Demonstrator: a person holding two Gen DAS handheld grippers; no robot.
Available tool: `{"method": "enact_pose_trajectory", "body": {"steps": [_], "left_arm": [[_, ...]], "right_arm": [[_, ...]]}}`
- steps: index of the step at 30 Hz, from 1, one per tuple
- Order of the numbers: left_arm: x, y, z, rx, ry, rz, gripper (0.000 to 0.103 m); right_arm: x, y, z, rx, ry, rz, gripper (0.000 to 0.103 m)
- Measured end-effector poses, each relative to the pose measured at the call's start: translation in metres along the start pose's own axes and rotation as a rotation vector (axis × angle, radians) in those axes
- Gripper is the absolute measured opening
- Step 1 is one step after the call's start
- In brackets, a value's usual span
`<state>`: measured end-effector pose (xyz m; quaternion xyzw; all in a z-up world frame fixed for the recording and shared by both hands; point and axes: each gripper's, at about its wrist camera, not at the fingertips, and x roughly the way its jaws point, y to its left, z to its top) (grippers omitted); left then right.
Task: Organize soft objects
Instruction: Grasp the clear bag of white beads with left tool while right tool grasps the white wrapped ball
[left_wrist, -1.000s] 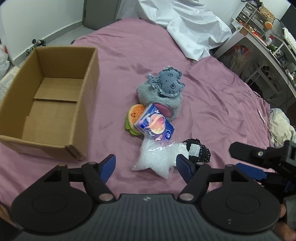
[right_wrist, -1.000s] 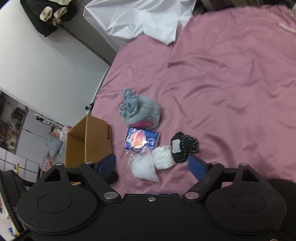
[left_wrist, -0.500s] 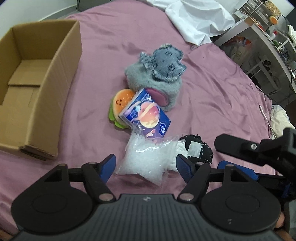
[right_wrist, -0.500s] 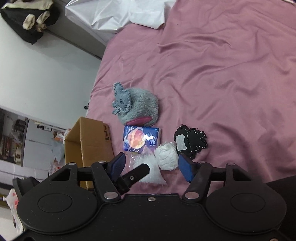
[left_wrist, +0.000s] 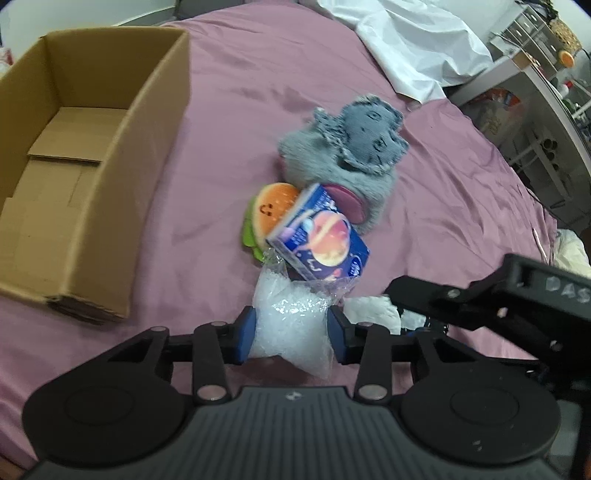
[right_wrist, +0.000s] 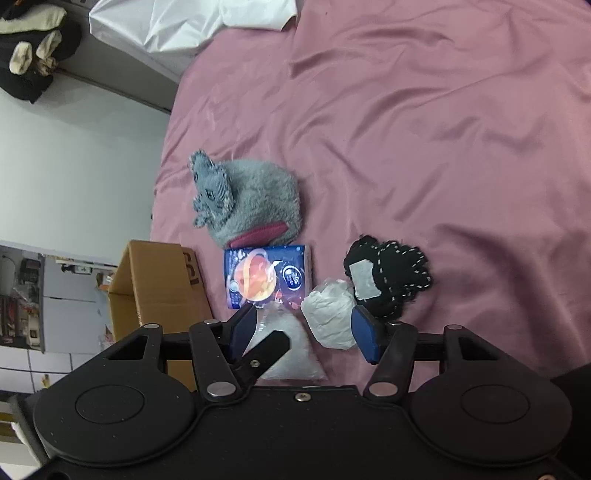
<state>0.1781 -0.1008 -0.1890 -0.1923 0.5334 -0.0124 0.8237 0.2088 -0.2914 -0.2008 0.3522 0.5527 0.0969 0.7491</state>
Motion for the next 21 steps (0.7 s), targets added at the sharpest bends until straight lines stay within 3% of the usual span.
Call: {"method": "enact_pose_trajectory", "body": {"steps": [10, 13, 15, 21], "left_arm": [[-0.013, 0.011, 0.003, -0.017, -0.014, 0.051, 0.04], [-0.016, 0.018, 0.002, -0.036, -0.002, 0.087, 0.04], [-0.018, 0.021, 0.001, -0.041, -0.004, 0.096, 0.04], [-0.031, 0.02, -0.001, -0.035, -0.025, 0.106, 0.04]], "right_arm": [[0.02, 0.014, -0.008, -0.073, -0.037, -0.146, 0.057], [0.027, 0.016, -0.009, -0.091, -0.026, -0.159, 0.055], [0.032, 0.017, -0.011, -0.096, -0.014, -0.171, 0.044], [0.015, 0.023, -0.019, -0.141, -0.083, -0.129, 0.042]]}}
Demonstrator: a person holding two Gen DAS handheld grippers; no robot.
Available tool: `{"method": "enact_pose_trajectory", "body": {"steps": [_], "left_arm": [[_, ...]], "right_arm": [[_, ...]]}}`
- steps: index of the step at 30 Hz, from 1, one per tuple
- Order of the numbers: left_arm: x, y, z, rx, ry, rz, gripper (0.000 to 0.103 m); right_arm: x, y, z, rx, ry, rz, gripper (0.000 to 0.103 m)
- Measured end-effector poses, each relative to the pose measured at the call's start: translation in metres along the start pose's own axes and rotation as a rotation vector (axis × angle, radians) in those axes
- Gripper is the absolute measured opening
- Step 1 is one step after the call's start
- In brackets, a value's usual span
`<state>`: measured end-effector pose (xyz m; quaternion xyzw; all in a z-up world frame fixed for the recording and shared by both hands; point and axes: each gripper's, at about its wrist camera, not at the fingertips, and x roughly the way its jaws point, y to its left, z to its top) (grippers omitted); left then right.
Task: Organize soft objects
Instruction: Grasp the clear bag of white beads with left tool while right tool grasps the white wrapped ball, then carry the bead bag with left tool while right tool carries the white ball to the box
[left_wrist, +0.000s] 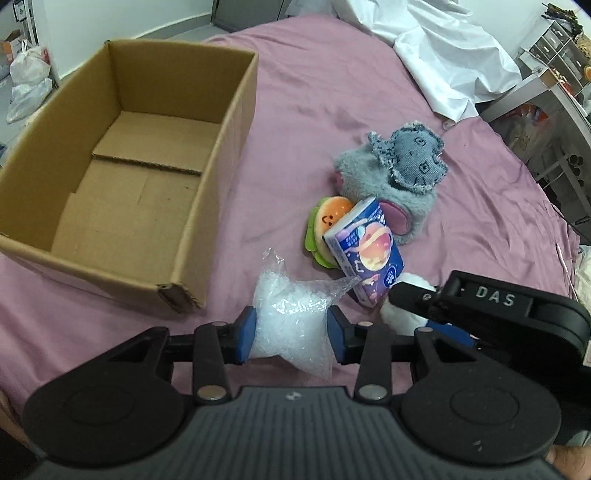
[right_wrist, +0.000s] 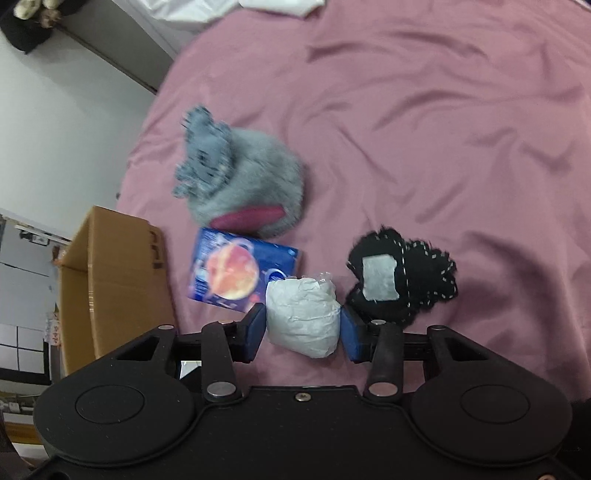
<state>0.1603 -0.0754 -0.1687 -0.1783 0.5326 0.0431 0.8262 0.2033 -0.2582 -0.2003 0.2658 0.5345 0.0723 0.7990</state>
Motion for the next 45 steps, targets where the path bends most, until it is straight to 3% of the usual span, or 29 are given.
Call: {"method": "enact_pose_trajectory", "body": {"steps": [27, 36, 45], "left_arm": [[-0.085, 0.008, 0.011, 0.016, -0.186, -0.008, 0.04], [-0.1, 0.022, 0.034, -0.024, -0.245, 0.01, 0.04], [-0.108, 0.049, 0.061, -0.061, -0.29, 0.056, 0.04]], "right_arm": [[-0.084, 0.044, -0.007, -0.183, -0.28, 0.193, 0.042], [-0.09, 0.075, 0.008, -0.244, -0.295, 0.234, 0.042], [-0.07, 0.106, 0.014, -0.291, -0.244, 0.287, 0.042]]}}
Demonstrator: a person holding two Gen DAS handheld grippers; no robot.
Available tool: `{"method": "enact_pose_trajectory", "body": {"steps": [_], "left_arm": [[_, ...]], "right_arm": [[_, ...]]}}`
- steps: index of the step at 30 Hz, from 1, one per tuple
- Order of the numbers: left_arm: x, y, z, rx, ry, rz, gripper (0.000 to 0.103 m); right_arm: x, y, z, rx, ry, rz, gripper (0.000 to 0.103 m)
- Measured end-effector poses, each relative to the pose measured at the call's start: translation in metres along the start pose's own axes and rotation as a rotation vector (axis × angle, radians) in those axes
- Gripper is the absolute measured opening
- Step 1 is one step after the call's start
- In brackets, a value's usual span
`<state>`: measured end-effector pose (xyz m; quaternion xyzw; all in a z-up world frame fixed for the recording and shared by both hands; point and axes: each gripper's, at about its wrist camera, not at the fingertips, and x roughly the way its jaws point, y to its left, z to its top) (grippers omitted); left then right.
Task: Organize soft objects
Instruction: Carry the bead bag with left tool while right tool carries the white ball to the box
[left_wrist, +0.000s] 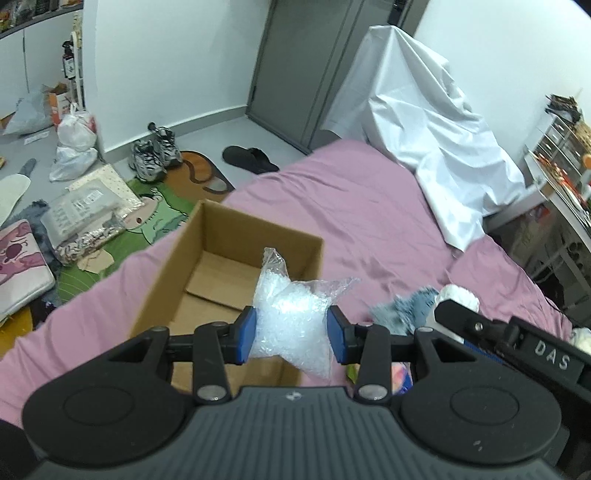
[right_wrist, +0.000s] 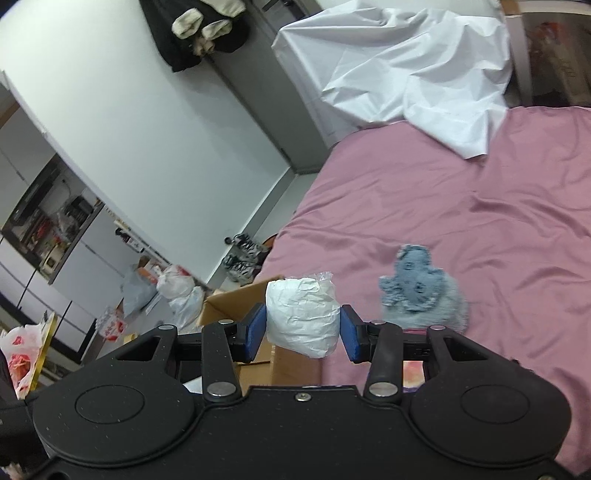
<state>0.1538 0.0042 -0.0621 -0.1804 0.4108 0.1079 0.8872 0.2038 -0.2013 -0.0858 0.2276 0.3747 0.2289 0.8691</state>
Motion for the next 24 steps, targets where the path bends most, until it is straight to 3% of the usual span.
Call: {"method": "enact_pose_trajectory", "body": {"steps": [13, 24], "left_arm": [[0.042, 0.033, 0.026, -0.057, 0.016, 0.019, 0.04], [0.105, 0.049, 0.033, -0.102, 0.107, 0.049, 0.041]], "right_arm": [[0.044, 0.018, 0.007, -0.015, 0.061, 0.036, 0.042], [0.074, 0.021, 0.01, -0.036, 0.081, 0.063, 0.042]]}}
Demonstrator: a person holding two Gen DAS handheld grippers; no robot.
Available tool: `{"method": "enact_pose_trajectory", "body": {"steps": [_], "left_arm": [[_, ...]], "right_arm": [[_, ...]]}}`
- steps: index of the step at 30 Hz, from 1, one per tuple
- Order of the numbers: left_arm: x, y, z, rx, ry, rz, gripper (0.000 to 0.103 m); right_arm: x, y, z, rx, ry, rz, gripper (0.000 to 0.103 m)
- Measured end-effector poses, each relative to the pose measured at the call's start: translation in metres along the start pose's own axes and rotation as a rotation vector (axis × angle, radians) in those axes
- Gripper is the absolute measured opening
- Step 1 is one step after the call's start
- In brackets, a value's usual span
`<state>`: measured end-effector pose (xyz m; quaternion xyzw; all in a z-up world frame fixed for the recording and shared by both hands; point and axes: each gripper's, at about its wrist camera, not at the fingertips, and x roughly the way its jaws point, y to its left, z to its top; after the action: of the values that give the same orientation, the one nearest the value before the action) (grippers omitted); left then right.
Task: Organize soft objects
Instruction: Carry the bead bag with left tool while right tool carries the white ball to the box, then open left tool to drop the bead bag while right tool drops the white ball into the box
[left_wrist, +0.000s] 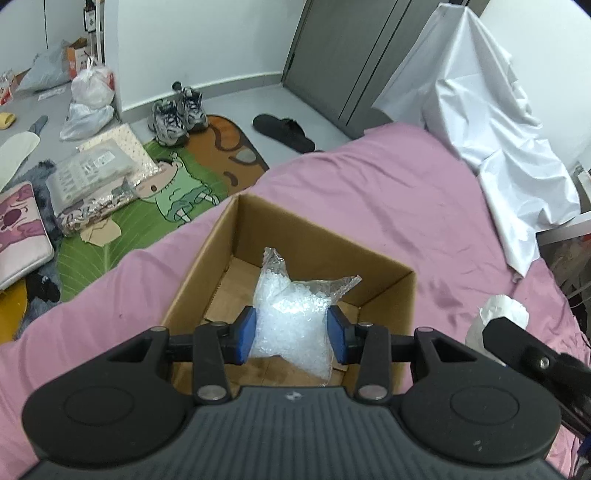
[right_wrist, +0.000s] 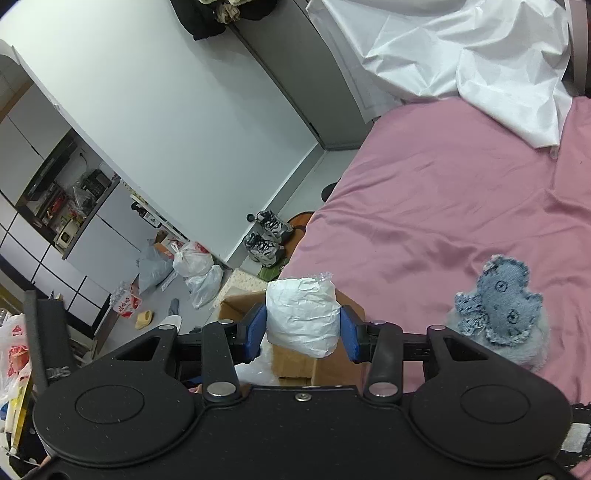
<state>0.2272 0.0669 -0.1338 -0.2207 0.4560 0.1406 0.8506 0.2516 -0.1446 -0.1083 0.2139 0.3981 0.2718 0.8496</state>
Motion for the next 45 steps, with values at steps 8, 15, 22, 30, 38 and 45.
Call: {"method": "enact_pose_trajectory", "body": {"steps": [8, 15, 22, 30, 38, 45], "left_arm": [[0.029, 0.007, -0.002, -0.015, 0.028, 0.019, 0.041], [0.034, 0.003, 0.003, 0.008, 0.036, 0.019, 0.045], [0.002, -0.001, 0.016, 0.022, -0.023, -0.011, 0.065], [-0.009, 0.013, 0.024, -0.009, -0.033, -0.022, 0.066], [-0.024, 0.036, 0.027, -0.03, -0.04, 0.021, 0.074], [-0.043, 0.039, 0.024, -0.037, -0.06, 0.066, 0.086]], "right_arm": [[0.021, -0.005, -0.003, -0.007, 0.021, -0.004, 0.043], [0.037, -0.005, -0.002, -0.003, 0.027, 0.011, 0.043], [0.042, -0.001, 0.0, -0.007, 0.006, 0.012, 0.043], [0.045, 0.012, 0.001, -0.031, -0.047, 0.04, 0.043], [0.056, 0.013, 0.001, -0.003, -0.016, 0.065, 0.055], [0.032, 0.007, 0.004, 0.032, -0.067, 0.065, 0.075]]}}
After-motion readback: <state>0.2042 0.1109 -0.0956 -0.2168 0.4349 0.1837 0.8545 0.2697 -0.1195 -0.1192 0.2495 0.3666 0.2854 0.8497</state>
